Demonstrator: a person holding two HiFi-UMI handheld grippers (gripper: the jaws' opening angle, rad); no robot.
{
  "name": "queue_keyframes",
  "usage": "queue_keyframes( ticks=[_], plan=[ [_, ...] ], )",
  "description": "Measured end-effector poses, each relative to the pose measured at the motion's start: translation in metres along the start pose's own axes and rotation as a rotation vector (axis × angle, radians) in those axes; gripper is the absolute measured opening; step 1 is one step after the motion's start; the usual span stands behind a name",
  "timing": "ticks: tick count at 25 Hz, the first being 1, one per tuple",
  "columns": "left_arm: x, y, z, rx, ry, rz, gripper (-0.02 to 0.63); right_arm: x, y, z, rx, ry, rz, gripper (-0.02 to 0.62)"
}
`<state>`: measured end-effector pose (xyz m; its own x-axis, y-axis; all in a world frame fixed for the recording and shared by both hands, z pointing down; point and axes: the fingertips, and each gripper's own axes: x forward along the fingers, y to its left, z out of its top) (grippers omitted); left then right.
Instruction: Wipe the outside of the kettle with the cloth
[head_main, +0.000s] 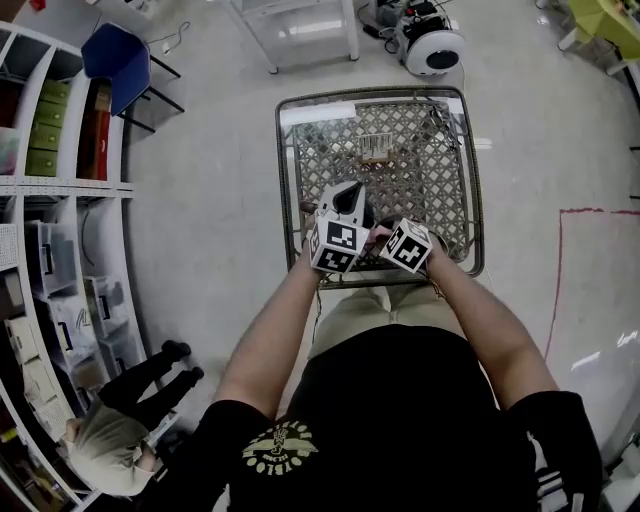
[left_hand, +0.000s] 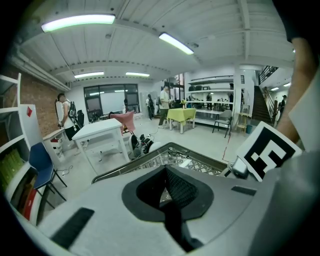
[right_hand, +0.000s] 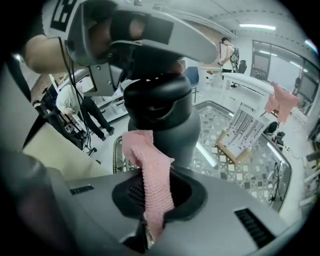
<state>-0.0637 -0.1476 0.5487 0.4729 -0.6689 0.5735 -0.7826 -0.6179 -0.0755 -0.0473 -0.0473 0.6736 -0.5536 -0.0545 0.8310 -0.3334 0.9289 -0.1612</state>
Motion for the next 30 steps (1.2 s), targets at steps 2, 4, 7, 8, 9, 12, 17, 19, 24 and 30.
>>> queue_keyframes(
  ticks=[2, 4, 7, 8, 9, 12, 17, 19, 24, 30],
  plan=[
    [0.001, -0.002, -0.001, 0.009, -0.005, 0.010, -0.003, 0.001, -0.015, -0.003, -0.063, 0.026, -0.005, 0.026],
    [0.001, -0.008, -0.004, 0.012, -0.008, 0.018, -0.004, 0.002, -0.024, -0.007, -0.134, 0.053, -0.009, 0.026],
    [-0.007, -0.016, -0.010, 0.039, -0.014, 0.026, -0.003, 0.004, -0.033, -0.003, -0.208, 0.062, -0.012, 0.027],
    [-0.008, -0.015, -0.010, 0.060, -0.016, 0.035, -0.004, 0.004, -0.037, 0.003, -0.225, 0.059, -0.008, 0.026],
    [-0.007, -0.013, -0.009, 0.081, -0.017, 0.047, -0.003, 0.004, -0.044, 0.010, -0.241, 0.054, -0.003, 0.026],
    [0.003, -0.002, -0.001, 0.098, -0.014, 0.070, -0.004, 0.004, -0.068, 0.028, -0.292, 0.044, 0.011, 0.026],
    [0.006, 0.003, 0.005, 0.042, -0.017, 0.067, -0.003, 0.006, -0.084, 0.045, -0.372, 0.040, 0.023, 0.026],
    [0.003, 0.005, 0.003, 0.033, -0.015, 0.068, -0.003, 0.010, -0.085, 0.054, -0.389, 0.035, 0.026, 0.026],
    [0.002, 0.007, 0.004, 0.022, -0.007, 0.083, -0.003, 0.018, -0.089, 0.063, -0.430, 0.026, 0.058, 0.026],
    [0.001, 0.008, 0.001, 0.030, -0.008, 0.096, -0.003, 0.033, -0.085, 0.049, -0.463, 0.017, 0.064, 0.026]
  ],
)
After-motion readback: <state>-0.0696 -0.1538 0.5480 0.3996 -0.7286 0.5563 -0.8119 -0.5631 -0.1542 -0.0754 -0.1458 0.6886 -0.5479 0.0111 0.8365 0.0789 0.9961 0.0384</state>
